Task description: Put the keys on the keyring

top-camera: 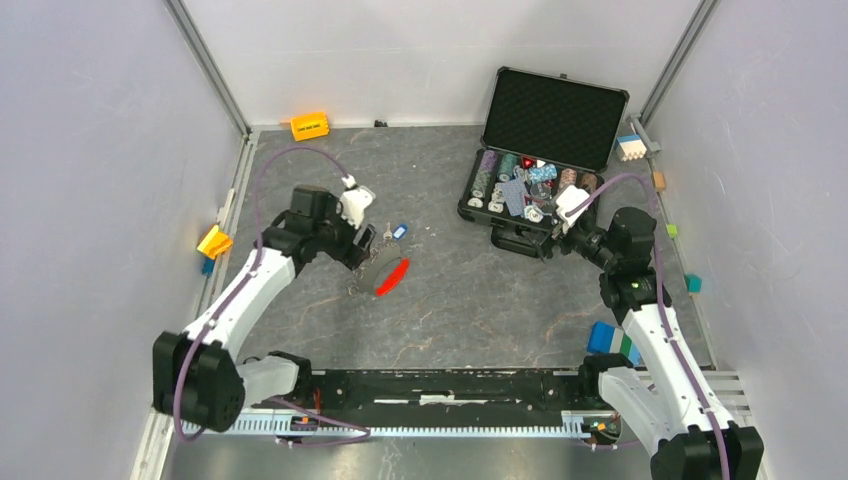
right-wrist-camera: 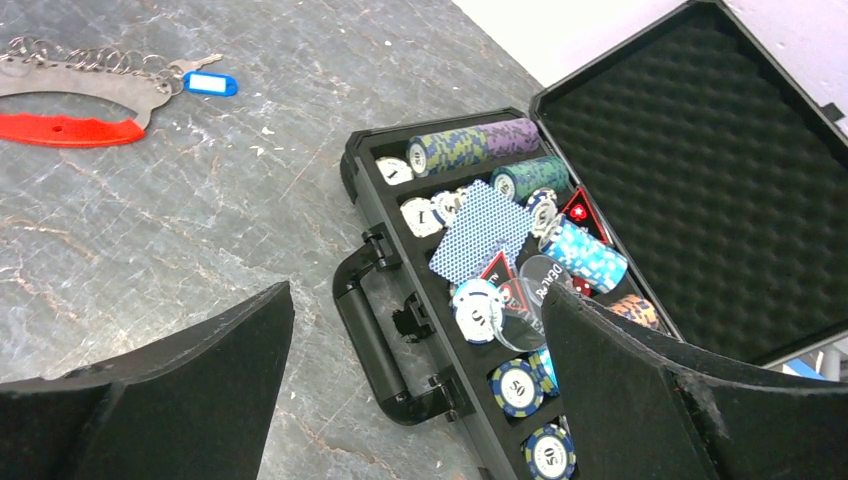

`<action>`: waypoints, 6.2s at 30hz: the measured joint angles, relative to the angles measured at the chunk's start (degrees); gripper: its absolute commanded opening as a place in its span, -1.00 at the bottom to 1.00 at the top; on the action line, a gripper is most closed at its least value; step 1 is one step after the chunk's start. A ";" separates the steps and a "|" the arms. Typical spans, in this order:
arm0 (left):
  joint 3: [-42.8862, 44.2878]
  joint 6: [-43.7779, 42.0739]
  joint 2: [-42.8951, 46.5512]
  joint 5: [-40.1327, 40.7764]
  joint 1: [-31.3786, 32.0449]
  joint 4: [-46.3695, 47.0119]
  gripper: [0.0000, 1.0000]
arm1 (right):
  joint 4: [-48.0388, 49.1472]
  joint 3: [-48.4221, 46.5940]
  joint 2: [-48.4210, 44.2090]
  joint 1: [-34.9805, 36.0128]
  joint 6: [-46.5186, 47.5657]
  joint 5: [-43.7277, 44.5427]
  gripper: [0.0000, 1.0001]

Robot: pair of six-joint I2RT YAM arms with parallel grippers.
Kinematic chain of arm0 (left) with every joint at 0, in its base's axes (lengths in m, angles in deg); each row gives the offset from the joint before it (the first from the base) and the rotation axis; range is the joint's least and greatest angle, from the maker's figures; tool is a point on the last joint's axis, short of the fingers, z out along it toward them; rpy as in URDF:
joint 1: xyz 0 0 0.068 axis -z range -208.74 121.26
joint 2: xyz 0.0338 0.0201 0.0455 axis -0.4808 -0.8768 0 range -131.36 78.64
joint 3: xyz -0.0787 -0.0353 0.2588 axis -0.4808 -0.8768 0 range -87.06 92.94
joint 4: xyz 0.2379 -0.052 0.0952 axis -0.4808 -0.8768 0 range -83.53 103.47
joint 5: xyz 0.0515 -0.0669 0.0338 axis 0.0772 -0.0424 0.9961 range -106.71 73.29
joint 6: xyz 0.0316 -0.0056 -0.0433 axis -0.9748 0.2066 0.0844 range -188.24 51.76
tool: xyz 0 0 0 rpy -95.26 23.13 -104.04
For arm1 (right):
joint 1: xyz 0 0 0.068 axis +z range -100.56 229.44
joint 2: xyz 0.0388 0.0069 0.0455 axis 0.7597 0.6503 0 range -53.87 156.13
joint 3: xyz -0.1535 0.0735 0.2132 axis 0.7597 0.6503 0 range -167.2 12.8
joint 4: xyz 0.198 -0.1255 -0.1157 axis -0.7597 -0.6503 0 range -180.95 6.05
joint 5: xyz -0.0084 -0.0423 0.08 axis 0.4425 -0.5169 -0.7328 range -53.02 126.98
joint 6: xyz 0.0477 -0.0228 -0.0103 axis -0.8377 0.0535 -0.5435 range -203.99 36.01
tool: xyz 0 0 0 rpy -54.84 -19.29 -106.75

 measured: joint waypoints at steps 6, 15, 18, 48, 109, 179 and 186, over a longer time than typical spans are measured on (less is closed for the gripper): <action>3.67 -3.04 -15.43 2.99 4.87 -2.91 0.32 | -1.20 0.22 0.02 0.00 1.09 -2.01 0.96; 21.55 -6.54 -34.64 2.75 4.87 -7.39 0.22 | -2.01 0.48 0.61 0.00 2.38 -4.02 0.96; 25.75 -7.06 -38.53 2.14 4.87 -9.09 0.16 | -2.05 0.48 0.63 0.00 2.78 -4.26 0.96; 33.18 -1.33 -49.18 -2.97 4.72 -13.20 -0.18 | -3.30 0.48 0.81 0.00 4.50 -5.35 0.96; 35.36 -3.91 -47.52 -13.25 1.25 -22.08 -0.95 | -3.74 1.42 0.79 0.00 5.79 -7.23 0.96; 2.27 -0.68 2.78 -27.30 25.20 9.84 -0.94 | -9.40 -11.98 23.41 26.53 8.72 -22.82 -1.00; 2.29 -0.81 1.29 -25.44 25.20 9.73 -0.76 | -11.21 -12.33 24.22 27.23 10.64 -20.13 -1.00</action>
